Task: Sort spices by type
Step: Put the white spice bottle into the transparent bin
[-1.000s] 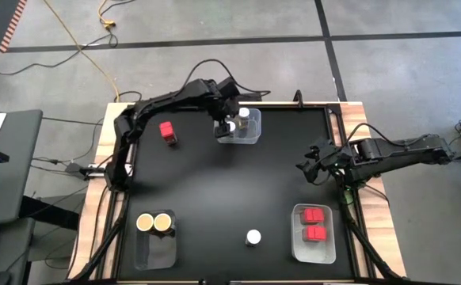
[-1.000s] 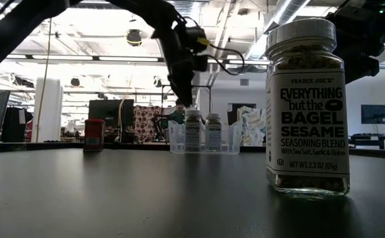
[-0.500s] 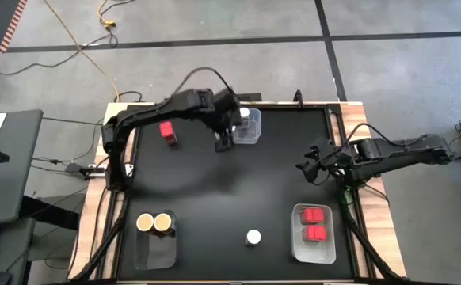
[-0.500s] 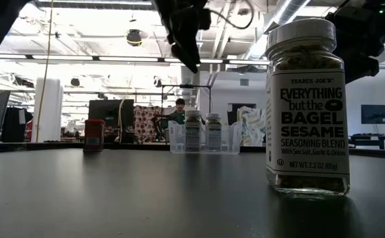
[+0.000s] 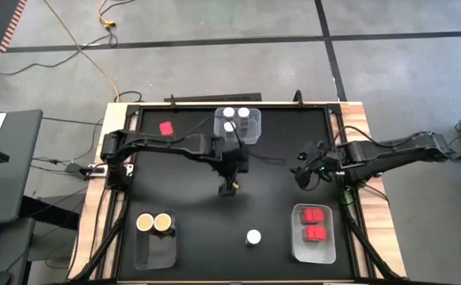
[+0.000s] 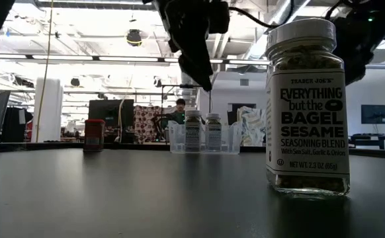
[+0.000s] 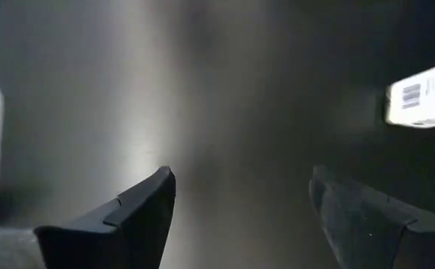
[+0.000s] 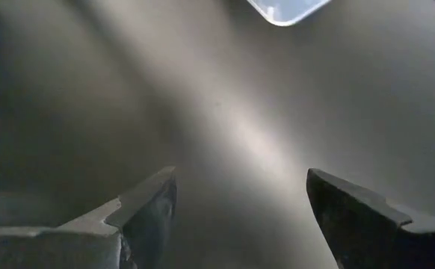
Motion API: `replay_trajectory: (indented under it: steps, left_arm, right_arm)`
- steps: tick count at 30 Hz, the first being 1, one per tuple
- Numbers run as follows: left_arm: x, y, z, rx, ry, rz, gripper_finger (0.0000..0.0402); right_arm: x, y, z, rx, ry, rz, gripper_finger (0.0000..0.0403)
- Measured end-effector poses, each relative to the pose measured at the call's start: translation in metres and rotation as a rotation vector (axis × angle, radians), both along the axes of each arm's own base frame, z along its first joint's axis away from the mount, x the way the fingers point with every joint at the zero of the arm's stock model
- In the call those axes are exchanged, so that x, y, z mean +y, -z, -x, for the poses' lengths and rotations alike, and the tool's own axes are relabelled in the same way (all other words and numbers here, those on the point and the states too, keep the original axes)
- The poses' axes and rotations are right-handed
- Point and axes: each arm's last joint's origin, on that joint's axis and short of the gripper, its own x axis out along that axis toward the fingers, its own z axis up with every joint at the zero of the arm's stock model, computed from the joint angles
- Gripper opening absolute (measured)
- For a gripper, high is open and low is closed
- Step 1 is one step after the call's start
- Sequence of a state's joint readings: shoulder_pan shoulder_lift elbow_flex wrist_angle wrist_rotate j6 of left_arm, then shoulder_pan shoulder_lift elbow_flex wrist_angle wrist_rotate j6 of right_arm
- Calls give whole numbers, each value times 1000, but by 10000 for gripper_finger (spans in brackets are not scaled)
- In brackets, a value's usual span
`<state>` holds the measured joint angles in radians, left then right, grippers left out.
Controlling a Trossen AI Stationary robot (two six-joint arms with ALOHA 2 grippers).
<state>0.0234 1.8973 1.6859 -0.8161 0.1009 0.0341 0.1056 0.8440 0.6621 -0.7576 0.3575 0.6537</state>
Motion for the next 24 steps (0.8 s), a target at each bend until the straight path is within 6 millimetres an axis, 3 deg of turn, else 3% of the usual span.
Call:
replay_trajectory:
  steps: [6,15,24]
  left_arm:
    - [-28,5,13,-107,3,47,296]
    - [-48,14,77,-245,-80,111,296]
    - [-51,21,127,-208,-113,129,296]
  right_arm:
    - [10,0,-12,-49,-64,-16,322]
    - [40,-3,-30,-151,-208,-40,321]
    - [80,-36,-84,-66,-340,14,315]
